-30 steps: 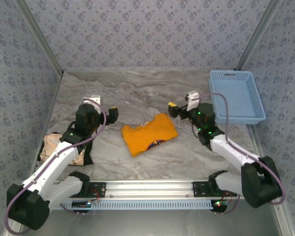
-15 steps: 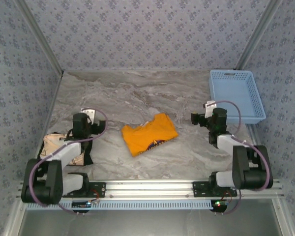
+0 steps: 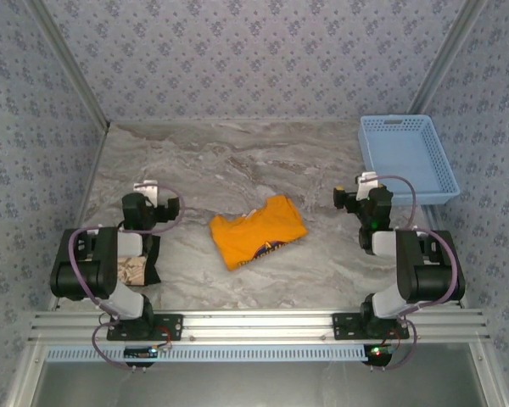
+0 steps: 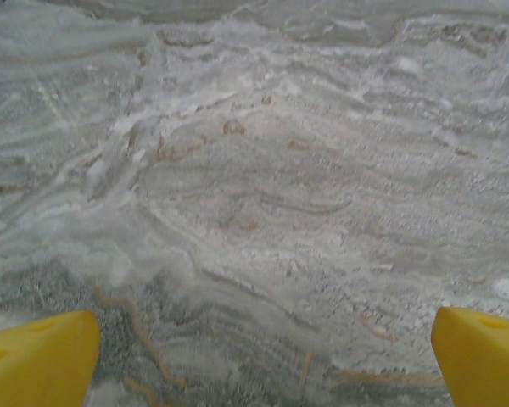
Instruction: Fold the inside-out t-shirt
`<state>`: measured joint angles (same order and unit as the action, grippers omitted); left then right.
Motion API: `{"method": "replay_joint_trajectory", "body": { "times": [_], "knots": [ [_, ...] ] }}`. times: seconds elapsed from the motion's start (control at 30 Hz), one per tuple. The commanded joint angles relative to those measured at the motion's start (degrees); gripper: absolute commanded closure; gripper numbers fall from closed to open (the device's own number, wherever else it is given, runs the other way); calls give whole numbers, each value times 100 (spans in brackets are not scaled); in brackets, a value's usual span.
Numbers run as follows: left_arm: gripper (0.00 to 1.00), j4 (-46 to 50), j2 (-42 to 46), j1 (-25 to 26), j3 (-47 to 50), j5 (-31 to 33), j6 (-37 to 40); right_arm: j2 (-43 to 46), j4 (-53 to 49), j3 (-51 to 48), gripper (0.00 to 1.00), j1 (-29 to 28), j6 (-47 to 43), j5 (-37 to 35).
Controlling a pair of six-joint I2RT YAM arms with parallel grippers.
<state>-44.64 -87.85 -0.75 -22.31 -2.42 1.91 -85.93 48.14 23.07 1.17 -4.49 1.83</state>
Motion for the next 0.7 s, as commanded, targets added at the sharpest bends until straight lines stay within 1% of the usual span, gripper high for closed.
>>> {"method": "replay_joint_trajectory", "body": {
  "times": [0.0,0.07,0.17,0.4,0.5,0.67],
  "knots": [
    [0,-420,20,-38,7,-195,-64,-108,-261,-32,0,102,233,-129],
    [0,-379,8,-31,-21,-106,-109,-109,-261,-31,0,104,240,-109],
    [0,-204,-9,-39,-132,214,-252,-105,-258,-36,0,107,238,-124],
    [0,-211,-4,-36,-118,223,-252,-109,-286,-22,0,138,267,-55],
    [0,-212,-8,-39,-125,224,-244,-110,-298,-5,0,72,257,-296],
    [0,-211,-12,-38,-125,224,-248,-109,-296,-14,0,76,258,-289]
  ]
}}
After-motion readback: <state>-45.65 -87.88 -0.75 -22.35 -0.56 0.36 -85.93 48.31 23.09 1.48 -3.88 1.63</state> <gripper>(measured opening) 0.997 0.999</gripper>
